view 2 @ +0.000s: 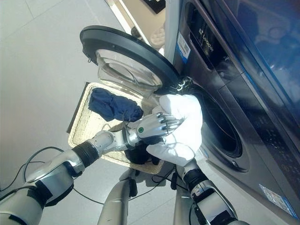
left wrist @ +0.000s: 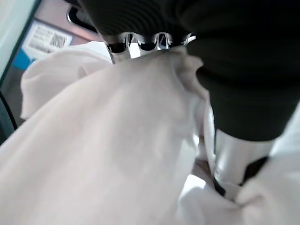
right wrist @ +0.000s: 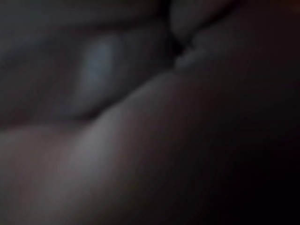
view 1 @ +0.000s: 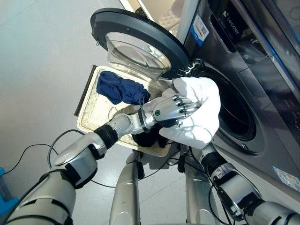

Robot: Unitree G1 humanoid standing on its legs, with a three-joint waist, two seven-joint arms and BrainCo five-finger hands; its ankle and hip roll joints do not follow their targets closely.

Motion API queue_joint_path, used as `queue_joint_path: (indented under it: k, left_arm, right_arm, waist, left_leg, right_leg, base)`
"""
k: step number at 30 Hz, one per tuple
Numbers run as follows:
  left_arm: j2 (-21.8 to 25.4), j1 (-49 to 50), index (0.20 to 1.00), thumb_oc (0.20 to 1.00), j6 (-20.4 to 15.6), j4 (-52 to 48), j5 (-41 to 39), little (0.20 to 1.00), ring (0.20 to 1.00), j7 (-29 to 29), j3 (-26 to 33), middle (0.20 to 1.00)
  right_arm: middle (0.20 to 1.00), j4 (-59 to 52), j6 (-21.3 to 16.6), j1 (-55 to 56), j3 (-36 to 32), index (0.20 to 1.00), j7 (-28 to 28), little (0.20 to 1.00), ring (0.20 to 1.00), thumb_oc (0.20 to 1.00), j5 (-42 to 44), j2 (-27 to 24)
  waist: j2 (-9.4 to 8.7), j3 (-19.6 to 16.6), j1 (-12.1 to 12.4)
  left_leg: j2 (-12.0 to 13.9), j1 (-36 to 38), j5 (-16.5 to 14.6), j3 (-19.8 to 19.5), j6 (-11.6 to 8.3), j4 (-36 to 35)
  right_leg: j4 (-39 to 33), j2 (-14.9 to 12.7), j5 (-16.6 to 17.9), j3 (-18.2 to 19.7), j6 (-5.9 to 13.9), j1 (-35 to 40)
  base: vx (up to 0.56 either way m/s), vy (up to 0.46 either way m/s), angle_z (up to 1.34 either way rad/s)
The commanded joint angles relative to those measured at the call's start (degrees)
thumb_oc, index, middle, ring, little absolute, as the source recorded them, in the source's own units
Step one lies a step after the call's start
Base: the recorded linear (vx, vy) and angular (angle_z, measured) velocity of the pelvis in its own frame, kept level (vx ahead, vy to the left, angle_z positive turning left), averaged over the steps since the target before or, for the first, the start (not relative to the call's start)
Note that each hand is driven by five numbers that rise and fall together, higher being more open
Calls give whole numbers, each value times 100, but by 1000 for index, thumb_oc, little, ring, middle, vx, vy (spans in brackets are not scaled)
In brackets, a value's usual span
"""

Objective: Put the clothes into the washing machine.

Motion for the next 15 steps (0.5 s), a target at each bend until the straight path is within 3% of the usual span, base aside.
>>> queue_joint_path:
  k: [1, 15]
  left_arm:
    - [-16, -83, 1000, 1000, 269, 392, -159, 1000, 1000, 171, 259, 1000]
    - [3, -12, 1000, 1000, 589, 582, -394, 1000, 1000, 1098, 702, 1000]
  right_arm:
    - [200, -346, 87, -363, -61, 200, 572, 200, 200, 200, -49, 163]
    - [200, -209, 156, -417, -223, 200, 560, 200, 200, 200, -49, 99]
  waist:
    - [63, -114, -36]
    - [75, -114, -15]
  left_leg:
    - [-411, -123, -171, 296, -124, -55]
    - [-407, -176, -137, 286, -131, -65]
  right_leg:
    - [142, 130, -346, -376, 641, 104]
    - [185, 144, -345, -359, 625, 26]
  base:
    - [3, 6, -8]
    - [1, 1, -1]
